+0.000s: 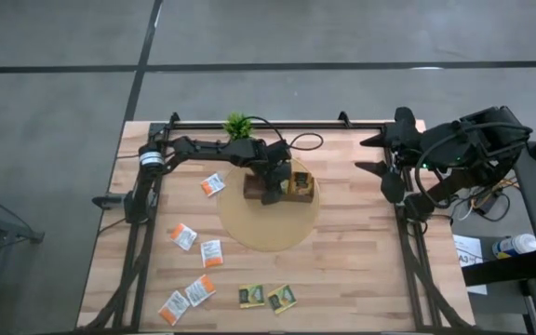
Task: Pick & Place Tea
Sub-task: Put the yellow tea bag into the middle section of the wooden organizer
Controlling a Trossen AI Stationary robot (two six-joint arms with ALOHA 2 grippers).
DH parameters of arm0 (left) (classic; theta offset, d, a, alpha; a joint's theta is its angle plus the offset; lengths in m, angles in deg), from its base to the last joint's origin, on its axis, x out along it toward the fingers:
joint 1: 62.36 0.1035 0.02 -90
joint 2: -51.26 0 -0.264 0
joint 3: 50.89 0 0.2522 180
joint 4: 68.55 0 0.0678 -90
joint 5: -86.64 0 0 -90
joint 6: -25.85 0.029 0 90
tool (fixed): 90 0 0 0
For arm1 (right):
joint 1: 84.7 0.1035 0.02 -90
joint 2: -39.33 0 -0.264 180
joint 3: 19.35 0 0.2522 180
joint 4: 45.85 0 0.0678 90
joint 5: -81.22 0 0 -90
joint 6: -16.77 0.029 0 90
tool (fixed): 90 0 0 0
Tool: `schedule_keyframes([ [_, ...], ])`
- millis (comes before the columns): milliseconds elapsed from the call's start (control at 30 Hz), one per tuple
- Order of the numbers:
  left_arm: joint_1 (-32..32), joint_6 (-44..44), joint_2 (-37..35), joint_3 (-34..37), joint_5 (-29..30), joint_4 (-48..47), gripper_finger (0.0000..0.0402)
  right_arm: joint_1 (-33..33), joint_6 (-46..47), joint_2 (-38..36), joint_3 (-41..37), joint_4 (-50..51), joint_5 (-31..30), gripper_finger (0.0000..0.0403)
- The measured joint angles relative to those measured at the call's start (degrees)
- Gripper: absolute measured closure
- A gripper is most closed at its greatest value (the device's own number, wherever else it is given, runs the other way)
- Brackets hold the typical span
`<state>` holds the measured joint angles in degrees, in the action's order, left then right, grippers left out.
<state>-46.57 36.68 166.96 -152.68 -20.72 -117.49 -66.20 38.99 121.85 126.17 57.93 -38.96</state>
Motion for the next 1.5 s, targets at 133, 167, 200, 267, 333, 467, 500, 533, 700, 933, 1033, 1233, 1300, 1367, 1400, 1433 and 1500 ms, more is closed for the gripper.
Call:
schedule_keyframes([
  [133,-0.05,-0.02,0.0,0.0,0.05,0.02,0.0401,0.0,-0.09,0.0,0.0,0.0,0.02,0.0165],
  [167,-0.09,-0.02,0.0,0.03,0.08,0.04,0.0401,0.0,-0.12,0.0,0.0,-0.01,0.02,0.0165],
  [200,-0.11,0.0,0.0,0.05,0.09,0.02,0.0401,0.0,-0.18,0.0,0.0,0.0,0.02,0.0165],
  [267,-0.11,0.16,0.0,0.15,0.34,0.04,0.0401,0.0,-0.24,0.0,0.0,0.0,0.02,0.0165],
  [333,-0.11,0.2,0.0,0.28,1.31,0.02,0.0401,0.0,-0.33,0.0,0.0,0.0,0.02,0.0165],
  [467,-0.11,0.19,0.0,0.9,3.11,0.22,0.0401,0.0,-0.26,0.0,-0.04,-0.01,0.02,0.0165],
  [500,-0.11,0.1,0.0,1.07,3.7,0.23,0.0401,0.0,-0.26,0.0,-0.09,0.0,0.02,0.0165],
  [533,-0.13,0.0,0.0,1.11,4.21,0.13,0.0401,0.0,-0.26,0.0,-0.14,-0.02,0.02,0.0165],
  [700,-0.31,-0.02,0.0,1.16,4.43,0.33,0.0401,0.0,-0.13,0.04,-0.17,0.0,0.04,0.0165],
  [933,-0.28,-1.0,0.0,1.97,3.06,1.09,0.0402,0.0,-0.13,0.07,-0.17,0.0,0.07,0.0165],
  [1033,-0.37,-2.81,0.0,1.75,2.53,0.65,0.0401,0.0,-0.13,0.07,-0.17,0.0,0.09,0.0165],
  [1233,-0.42,-3.08,-0.23,-0.11,1.52,0.55,0.0401,0.0,-0.13,0.07,-0.2,0.0,0.09,0.0165],
  [1300,-0.39,-3.08,-0.28,-1.14,1.56,-0.02,0.0401,0.0,-0.13,0.07,-0.2,0.0,0.09,0.0165],
  [1367,-0.42,-3.0,-0.28,-2.31,1.59,-1.53,0.0401,0.0,-0.13,0.07,-0.2,0.0,0.09,0.0165],
  [1400,-0.42,-2.82,-0.29,-2.82,1.59,-2.04,0.0401,0.0,-0.13,0.07,-0.2,0.0,0.1,0.0165],
  [1433,-0.42,-2.63,-0.33,-3.13,1.65,-2.27,0.0401,0.0,-0.13,0.07,-0.2,0.0,0.11,0.0165],
  [1500,-0.42,-2.43,-0.35,-3.79,1.81,-3.1,0.0401,0.0,-0.15,0.07,-0.2,0.0,0.11,0.0165],
])
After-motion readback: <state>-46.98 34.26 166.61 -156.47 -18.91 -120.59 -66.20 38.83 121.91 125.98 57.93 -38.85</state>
